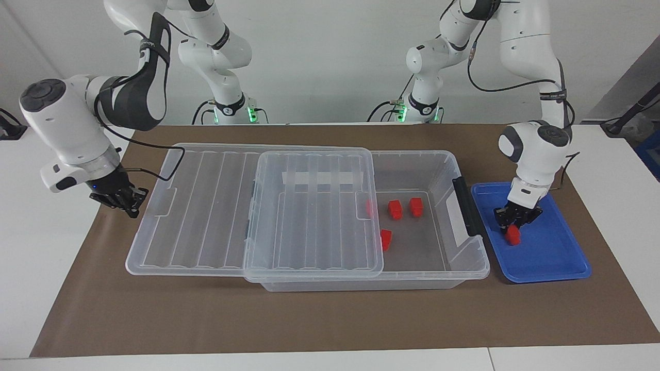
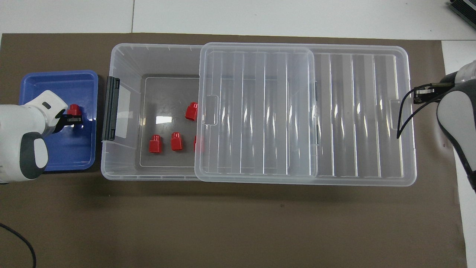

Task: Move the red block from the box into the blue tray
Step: 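Release the block in the tray while the right gripper slides the lid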

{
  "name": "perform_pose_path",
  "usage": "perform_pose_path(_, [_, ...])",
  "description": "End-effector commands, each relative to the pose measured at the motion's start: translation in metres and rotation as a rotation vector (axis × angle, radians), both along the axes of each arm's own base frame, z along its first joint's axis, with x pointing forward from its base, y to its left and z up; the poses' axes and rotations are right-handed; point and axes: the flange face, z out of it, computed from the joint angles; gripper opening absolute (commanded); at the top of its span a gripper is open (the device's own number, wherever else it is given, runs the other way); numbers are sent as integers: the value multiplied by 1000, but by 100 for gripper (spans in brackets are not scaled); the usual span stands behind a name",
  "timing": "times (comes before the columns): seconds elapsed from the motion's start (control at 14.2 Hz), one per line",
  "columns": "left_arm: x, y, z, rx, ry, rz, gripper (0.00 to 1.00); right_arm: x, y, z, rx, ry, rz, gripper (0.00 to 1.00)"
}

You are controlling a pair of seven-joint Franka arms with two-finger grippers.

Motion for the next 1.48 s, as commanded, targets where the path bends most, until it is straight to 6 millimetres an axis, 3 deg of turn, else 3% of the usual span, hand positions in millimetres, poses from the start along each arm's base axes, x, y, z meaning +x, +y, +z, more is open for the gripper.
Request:
perform_pose_path(0.0, [-2, -2, -1, -10, -16, 4, 72, 0, 15, -2, 26, 0, 50, 0])
perform_pose_path(0.07, [-1, -1, 1, -8, -14, 2, 100, 0, 22, -3, 29, 5, 74, 0])
perform_pose_path(0.35, [8, -2, 14, -3, 6, -6, 100, 1, 52, -4, 41, 22, 136, 0])
perform_pose_path(0.63, [23, -1, 55, 6, 96, -12, 100, 0, 97, -6, 60, 43, 209, 0])
perform_pose_path(0.98, [22, -9, 109, 14, 178, -11, 100, -5, 139, -7, 76, 67, 280, 0])
perform_pose_path(1.27, [14, -15, 192, -36, 235, 17, 100, -11, 175, -9, 87, 82, 337, 0])
perform_pose_path(1.41, [-1, -22, 234, -21, 226, 14, 100, -14, 192, -9, 91, 83, 362, 0])
